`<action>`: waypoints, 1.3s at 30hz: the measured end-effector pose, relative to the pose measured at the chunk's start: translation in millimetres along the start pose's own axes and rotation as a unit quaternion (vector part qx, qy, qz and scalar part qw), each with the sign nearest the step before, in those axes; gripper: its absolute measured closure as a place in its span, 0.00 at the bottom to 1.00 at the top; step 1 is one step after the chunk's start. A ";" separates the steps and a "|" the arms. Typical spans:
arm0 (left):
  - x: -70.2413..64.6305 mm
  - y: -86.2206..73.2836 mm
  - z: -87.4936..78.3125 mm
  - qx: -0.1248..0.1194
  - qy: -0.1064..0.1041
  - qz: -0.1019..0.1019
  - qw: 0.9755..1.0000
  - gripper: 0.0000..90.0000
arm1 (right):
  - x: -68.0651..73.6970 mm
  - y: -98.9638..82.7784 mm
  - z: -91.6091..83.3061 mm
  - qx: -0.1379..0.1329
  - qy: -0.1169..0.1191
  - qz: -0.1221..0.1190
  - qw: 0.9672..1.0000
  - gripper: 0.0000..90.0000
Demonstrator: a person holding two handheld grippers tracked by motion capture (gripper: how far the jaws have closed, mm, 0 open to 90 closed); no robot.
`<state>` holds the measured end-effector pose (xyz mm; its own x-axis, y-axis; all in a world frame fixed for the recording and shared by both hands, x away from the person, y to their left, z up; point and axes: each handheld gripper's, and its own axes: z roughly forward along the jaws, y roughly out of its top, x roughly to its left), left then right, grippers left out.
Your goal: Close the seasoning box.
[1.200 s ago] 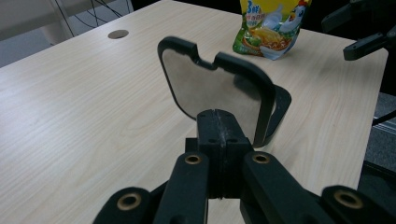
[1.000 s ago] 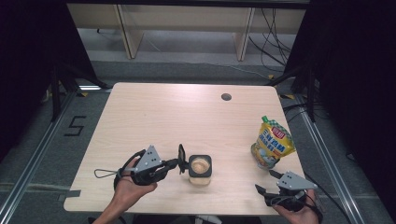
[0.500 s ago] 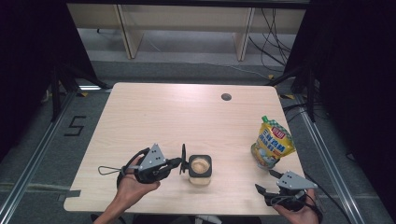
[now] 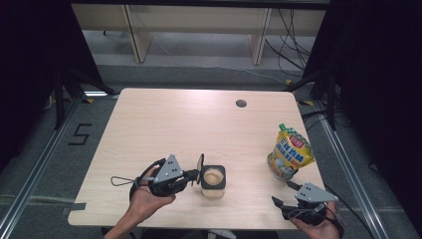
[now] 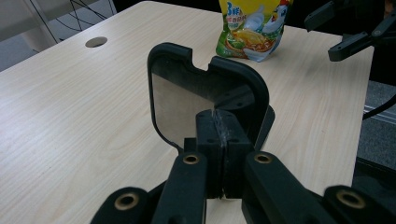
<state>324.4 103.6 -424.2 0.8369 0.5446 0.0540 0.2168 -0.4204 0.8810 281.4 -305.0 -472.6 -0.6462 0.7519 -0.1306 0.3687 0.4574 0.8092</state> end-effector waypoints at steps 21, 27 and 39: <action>-5.1 0.6 10.6 0.008 -0.017 0.004 1.000 0.97 | 0.2 0.1 1.1 0.000 0.003 -0.005 1.000 0.32; -7.7 1.8 16.4 0.014 -0.020 0.006 1.000 0.97 | 0.4 0.1 1.5 0.000 0.001 -0.006 1.000 0.32; -12.9 -4.2 36.2 0.035 -0.035 0.002 0.999 0.96 | 0.4 0.0 1.3 -0.001 0.002 -0.007 1.000 0.32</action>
<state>330.9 72.1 -445.6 0.8700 0.4925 0.0220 0.2461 -0.4725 0.8463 282.0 -304.1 -473.4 -0.6539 0.7436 -0.1396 0.3589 0.4673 0.8080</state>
